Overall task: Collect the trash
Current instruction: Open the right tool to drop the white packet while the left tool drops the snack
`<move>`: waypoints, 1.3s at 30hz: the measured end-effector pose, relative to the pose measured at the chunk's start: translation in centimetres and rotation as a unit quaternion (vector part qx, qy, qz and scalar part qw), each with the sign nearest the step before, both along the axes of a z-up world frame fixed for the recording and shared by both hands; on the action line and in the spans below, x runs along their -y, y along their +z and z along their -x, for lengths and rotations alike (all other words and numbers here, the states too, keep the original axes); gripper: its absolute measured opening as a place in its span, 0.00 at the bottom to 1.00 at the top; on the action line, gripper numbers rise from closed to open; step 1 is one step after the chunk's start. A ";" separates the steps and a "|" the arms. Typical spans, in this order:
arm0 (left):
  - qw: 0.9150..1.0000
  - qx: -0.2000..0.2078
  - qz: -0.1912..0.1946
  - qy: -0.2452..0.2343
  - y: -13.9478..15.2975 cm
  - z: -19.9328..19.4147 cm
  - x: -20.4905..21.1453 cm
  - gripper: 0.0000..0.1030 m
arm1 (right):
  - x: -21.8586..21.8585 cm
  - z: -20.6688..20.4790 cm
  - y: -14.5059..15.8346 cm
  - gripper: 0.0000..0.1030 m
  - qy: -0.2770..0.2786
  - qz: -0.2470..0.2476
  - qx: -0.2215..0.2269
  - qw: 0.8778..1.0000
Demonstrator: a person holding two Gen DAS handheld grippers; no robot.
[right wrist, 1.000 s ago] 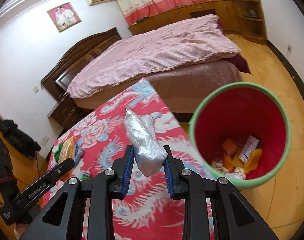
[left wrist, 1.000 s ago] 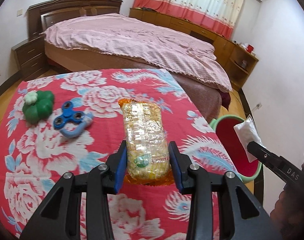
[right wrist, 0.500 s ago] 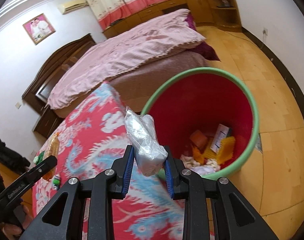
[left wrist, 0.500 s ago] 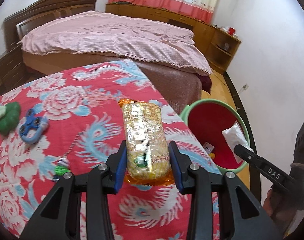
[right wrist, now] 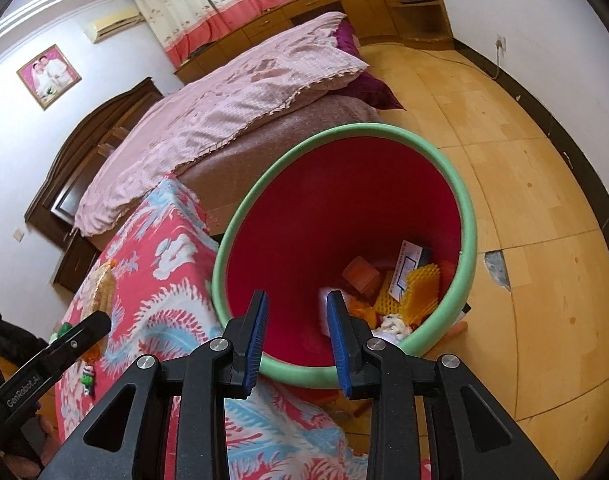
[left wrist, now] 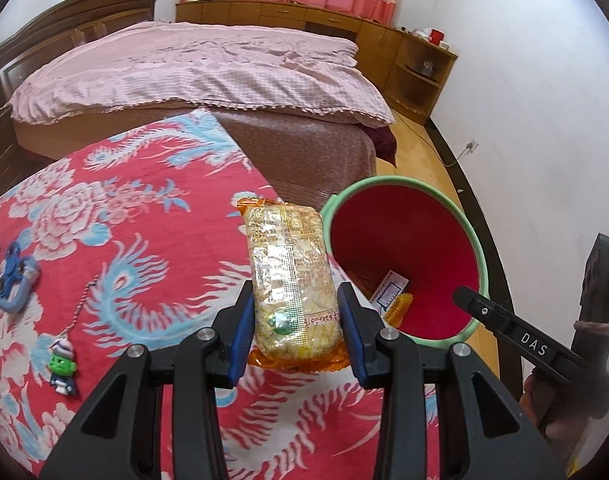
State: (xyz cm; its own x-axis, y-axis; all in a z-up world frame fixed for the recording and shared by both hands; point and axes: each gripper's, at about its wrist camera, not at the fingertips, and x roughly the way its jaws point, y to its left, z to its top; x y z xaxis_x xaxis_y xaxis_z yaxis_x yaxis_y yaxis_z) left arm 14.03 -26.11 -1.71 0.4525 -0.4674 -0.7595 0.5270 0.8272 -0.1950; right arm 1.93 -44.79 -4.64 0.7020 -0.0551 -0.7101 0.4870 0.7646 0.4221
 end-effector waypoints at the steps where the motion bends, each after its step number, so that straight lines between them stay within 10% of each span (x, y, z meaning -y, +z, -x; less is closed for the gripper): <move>1: 1.000 0.000 -0.001 -0.003 -0.1 0.1 0.3 0.39 | 0.1 0.1 0.0 0.30 -0.001 0.001 0.001 1.000; 25: 0.996 -0.006 0.006 -0.087 -1.4 0.4 8.0 0.39 | 2.7 1.8 -0.6 0.30 -0.036 -0.009 0.002 0.999; 39: 0.999 -0.004 0.008 -0.044 -1.0 -0.2 4.7 0.40 | 2.2 2.0 -0.3 0.39 -0.032 -0.014 0.003 0.999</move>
State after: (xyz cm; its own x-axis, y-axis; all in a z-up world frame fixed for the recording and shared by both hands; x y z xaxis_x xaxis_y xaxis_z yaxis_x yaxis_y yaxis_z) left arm 14.21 -30.83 -2.66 0.4034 -0.5174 -0.7547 0.5960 0.7744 -0.2124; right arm -0.06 -46.98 -4.96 0.7013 -0.0797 -0.7084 0.5324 0.7193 0.4462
